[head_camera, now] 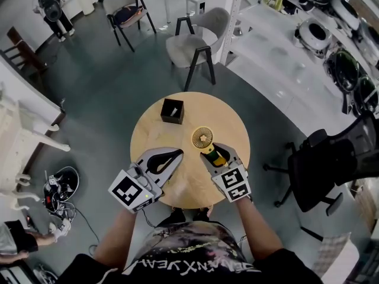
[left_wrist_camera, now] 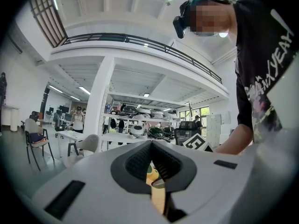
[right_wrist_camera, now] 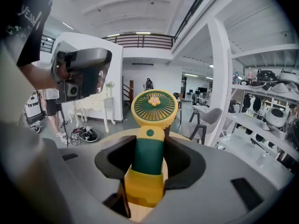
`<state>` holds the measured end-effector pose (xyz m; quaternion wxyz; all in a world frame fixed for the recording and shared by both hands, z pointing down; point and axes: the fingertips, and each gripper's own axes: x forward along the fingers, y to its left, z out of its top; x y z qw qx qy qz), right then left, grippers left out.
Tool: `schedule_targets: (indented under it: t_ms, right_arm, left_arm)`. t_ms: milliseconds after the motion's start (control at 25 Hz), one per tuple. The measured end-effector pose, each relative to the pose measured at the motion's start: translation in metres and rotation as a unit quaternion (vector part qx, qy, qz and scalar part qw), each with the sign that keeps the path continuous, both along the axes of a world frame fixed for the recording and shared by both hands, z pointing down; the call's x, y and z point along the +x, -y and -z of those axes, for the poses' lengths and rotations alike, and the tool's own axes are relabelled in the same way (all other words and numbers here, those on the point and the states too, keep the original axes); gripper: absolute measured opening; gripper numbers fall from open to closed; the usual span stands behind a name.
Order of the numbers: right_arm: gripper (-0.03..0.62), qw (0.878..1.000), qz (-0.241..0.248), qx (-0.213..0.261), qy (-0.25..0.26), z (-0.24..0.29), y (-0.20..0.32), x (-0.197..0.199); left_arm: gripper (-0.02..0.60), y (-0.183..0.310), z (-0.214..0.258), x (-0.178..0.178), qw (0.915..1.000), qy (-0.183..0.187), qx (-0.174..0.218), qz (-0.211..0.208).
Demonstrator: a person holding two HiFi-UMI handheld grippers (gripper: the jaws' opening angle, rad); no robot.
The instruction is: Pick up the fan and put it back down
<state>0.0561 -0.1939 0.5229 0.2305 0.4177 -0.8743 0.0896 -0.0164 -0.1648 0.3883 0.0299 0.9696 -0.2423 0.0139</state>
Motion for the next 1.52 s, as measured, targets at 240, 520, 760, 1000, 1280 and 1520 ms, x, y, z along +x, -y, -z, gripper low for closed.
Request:
schedule_targets:
  t_ms: [240,520,760,1000,1280,1520]
  right_arm:
    - [0.186,0.999,0.010,0.045,0.016,0.047,-0.004,-0.003]
    - [0.186,0.991,0.032,0.123,0.037,0.091,-0.007,-0.003]
    - [0.186,0.984,0.048,0.161,0.061,0.123,-0.019,-0.009]
    - [0.186,0.972,0.060,0.204,0.102,0.162,-0.032,-0.015]
    - [0.186,0.965,0.064,0.222,0.123,0.186,-0.040,-0.020]
    - [0.186,0.967,0.063,0.218,0.120,0.178,-0.038,-0.018]
  left_arm:
    - [0.014,0.001,0.002,0.001,1.0000,0.001,0.002,-0.001]
    - [0.014,0.001,0.004,0.003,1.0000,0.000,0.005,-0.003]
    - [0.014,0.001,0.007,0.003,0.9999,-0.002,0.009,-0.003]
    - [0.013,0.002,0.007,0.002,0.9999,-0.008,0.009,0.000]
    - [0.014,0.003,0.011,0.002,0.9999,-0.011,0.010,-0.002]
    - [0.014,0.003,0.013,0.004,0.9999,-0.011,0.011,-0.004]
